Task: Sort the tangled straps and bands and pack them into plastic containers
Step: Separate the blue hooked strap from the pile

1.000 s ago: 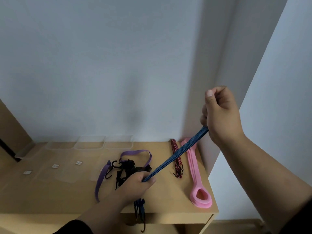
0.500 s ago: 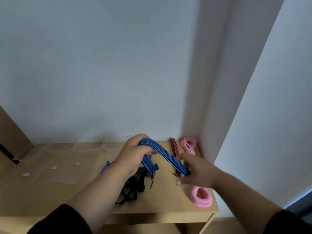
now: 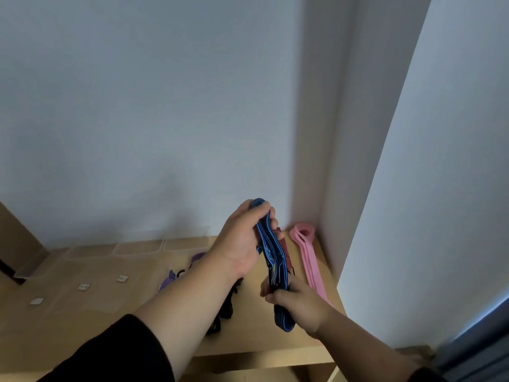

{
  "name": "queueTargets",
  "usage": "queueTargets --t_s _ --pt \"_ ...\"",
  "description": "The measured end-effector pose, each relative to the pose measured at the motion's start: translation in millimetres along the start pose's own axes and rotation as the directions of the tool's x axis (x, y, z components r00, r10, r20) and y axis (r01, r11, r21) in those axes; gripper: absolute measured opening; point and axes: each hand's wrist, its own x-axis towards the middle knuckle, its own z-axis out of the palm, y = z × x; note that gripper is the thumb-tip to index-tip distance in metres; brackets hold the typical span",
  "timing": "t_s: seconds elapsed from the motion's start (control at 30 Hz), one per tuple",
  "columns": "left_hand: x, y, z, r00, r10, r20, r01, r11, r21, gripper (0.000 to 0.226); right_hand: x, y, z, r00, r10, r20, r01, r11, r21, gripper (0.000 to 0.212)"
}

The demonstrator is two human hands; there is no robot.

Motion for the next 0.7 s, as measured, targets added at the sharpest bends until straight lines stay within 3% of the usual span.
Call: queueTargets --t_s 0.1,0.17,0.4,0.57,0.7 --pt "8 1 1 0.998 -0.062 -0.024 0.061 0.998 -0.009 0.025 -1 2 2 0.999 -0.016 0.036 0.007 0.968 0.25 0.025" --pt "14 -3 1 0.996 -0.03 -0.083 0.036 0.997 0.069 0.022 -1 4 2 0.999 -0.004 0.045 -0.014 0.919 0.394 0.034" --pt "41 -12 -11 0.974 0.098 -0.204 -0.047 0.969 0.242 0.015 -1 10 -2 0.998 0.062 0.033 -0.069 0.808 0.584 0.056" --pt "70 -18 -25 0.951 0.092 -0.295 -0.007 0.961 0.275 0.01 5 10 -5 0.986 0.154 0.065 -0.151 0.654 0.741 0.034" --pt "95 -35 -35 0.935 0.014 -0.355 0.064 0.976 0.207 0.005 19 19 -10 0.977 0.199 0.074 -0.175 0.557 0.812 0.046"
